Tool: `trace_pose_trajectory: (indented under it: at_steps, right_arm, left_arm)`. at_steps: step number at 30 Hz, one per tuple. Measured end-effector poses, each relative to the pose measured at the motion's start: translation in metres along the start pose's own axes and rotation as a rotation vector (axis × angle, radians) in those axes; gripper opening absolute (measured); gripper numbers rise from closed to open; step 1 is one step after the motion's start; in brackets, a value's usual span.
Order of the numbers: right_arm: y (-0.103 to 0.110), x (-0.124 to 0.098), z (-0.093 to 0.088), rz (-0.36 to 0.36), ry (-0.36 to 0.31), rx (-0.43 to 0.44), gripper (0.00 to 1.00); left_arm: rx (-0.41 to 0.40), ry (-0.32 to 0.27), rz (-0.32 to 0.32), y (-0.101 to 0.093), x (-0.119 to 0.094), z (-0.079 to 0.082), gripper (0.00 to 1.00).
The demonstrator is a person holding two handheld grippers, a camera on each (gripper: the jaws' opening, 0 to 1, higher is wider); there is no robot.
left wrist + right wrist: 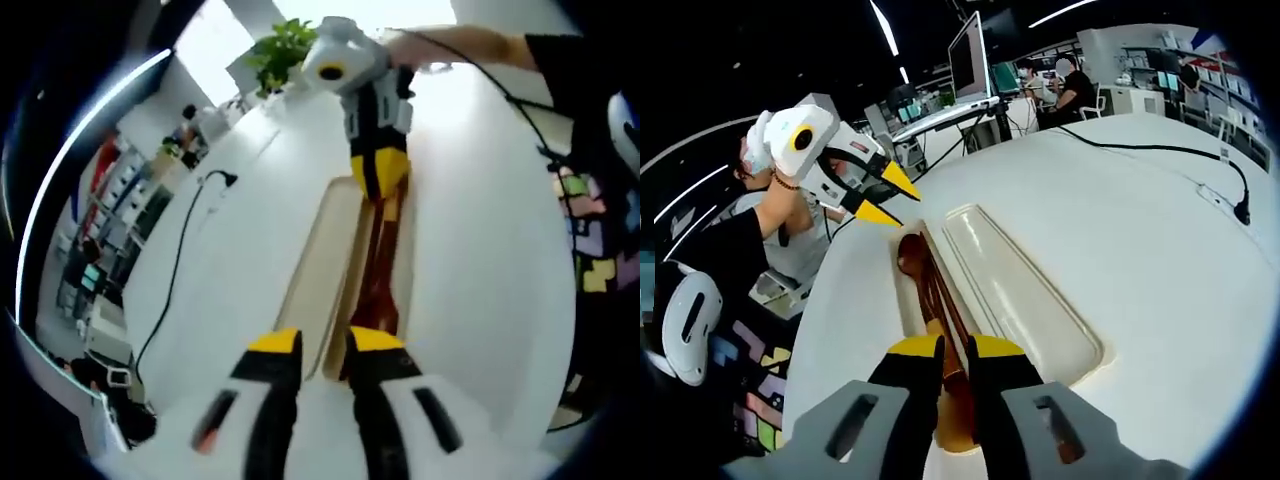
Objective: Arrange the utensils inside the cutlery case until each visible utensil rests in its matching compartment.
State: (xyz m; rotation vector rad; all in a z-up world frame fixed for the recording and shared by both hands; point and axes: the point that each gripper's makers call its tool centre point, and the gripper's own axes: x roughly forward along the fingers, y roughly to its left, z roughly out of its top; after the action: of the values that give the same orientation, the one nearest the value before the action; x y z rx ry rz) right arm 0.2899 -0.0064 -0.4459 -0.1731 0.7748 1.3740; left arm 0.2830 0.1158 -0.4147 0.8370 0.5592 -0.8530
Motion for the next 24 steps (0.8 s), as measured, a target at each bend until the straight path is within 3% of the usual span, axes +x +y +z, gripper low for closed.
trace_pose_trajectory:
  at_steps: [13,16,19,20,24]
  right_arm:
    - [-0.004,-0.015,0.010,-0.051,-0.067,-0.044,0.09]
    - [-0.010,-0.018,0.010,-0.077,-0.079,-0.036,0.09]
    - [-0.016,-0.021,0.008,-0.107,-0.081,-0.037,0.09]
    - [-0.019,-0.023,0.008,-0.120,-0.087,-0.043,0.09]
    - [-0.034,-0.032,0.007,-0.190,-0.102,-0.039,0.09]
  left_arm:
    - [-0.092,0.001,0.067,0.019,0.004,-0.006,0.07]
    - [-0.177,-0.013,0.083,0.025,0.005,-0.011,0.06]
    - [-0.315,-0.053,0.047,0.024,0.009,-0.013,0.06]
    - [-0.378,-0.074,0.056,0.030,0.011,-0.014,0.05]
    - [-0.471,-0.124,0.125,0.050,0.014,-0.025,0.05]
